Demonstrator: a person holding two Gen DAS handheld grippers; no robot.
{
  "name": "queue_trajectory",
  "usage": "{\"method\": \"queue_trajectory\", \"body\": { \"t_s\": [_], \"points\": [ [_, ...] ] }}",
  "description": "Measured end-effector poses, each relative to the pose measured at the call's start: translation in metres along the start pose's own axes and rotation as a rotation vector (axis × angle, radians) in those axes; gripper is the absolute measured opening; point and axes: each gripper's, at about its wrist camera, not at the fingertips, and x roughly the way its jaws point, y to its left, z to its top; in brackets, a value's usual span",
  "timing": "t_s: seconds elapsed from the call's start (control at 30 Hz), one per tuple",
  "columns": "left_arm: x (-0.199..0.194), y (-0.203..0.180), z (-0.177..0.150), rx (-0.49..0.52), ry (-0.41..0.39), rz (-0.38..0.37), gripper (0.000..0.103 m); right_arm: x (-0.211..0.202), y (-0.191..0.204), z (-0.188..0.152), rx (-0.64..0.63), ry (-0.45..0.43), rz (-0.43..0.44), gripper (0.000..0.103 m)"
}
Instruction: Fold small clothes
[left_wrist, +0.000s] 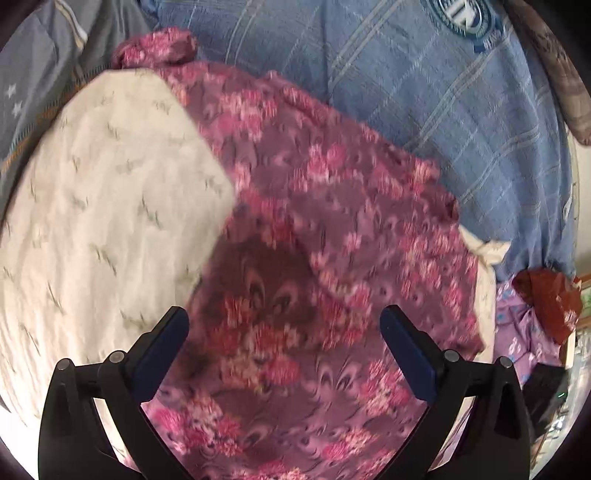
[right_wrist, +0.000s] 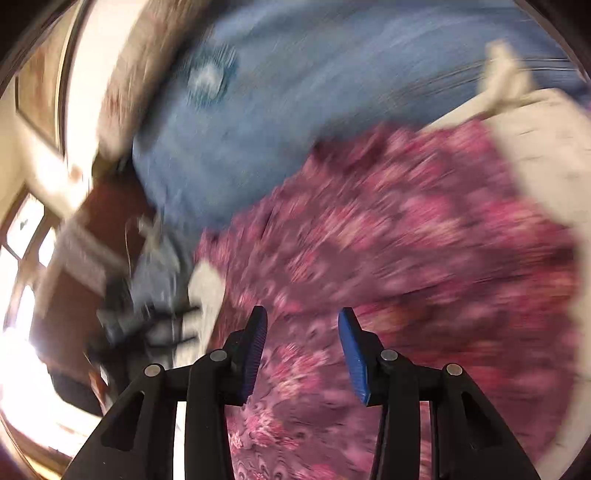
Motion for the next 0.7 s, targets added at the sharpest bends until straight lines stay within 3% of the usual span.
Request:
{"method": "queue_trajectory", "body": {
  "t_s": [0.07,0.17,0.27,0.37,0.47,0.5,0.57,0.6,0.67,0.7],
  "points": [
    [-0.009,0.004,0.007,0.001,-0.019,0.000,0.103,0.029,0.019,-0.001,-0.054,0.046,0.011,0.042],
    [-0.021,0.020,0.004,0.009,-0.044,0.009,0.103,0.066,0.074,0.010,-0.302,0.077,-0.068,0.043],
    [-0.031,0.046,-0.006,-0.007,-0.070,0.029,0.103,0.103,0.120,0.015,-0.494,0.113,-0.099,0.063],
    [-0.045,0.077,-0.010,-0.072,-0.100,0.026,0.103,0.137,0.154,0.001,-0.649,0.134,-0.187,0.065],
    [-0.056,0.104,-0.013,-0.147,-0.107,0.011,0.103,0.182,0.175,-0.022,-0.812,0.133,-0.384,0.065],
    [-0.058,0.111,-0.014,-0.163,-0.105,0.004,0.103,0.192,0.176,-0.028,-0.869,0.133,-0.456,0.060],
    [-0.065,0.121,-0.017,-0.177,-0.108,-0.002,0.103,0.208,0.174,-0.035,-0.966,0.134,-0.575,0.029],
    [-0.068,0.124,-0.018,-0.177,-0.111,-0.005,0.103,0.208,0.173,-0.031,-0.970,0.156,-0.554,0.008],
    [-0.072,0.128,-0.023,-0.167,-0.119,-0.014,0.103,0.188,0.174,-0.015,-0.910,0.163,-0.441,0.006],
    [-0.073,0.129,-0.024,-0.163,-0.123,-0.016,0.103,0.171,0.177,-0.004,-0.876,0.159,-0.341,0.006]
  ]
}}
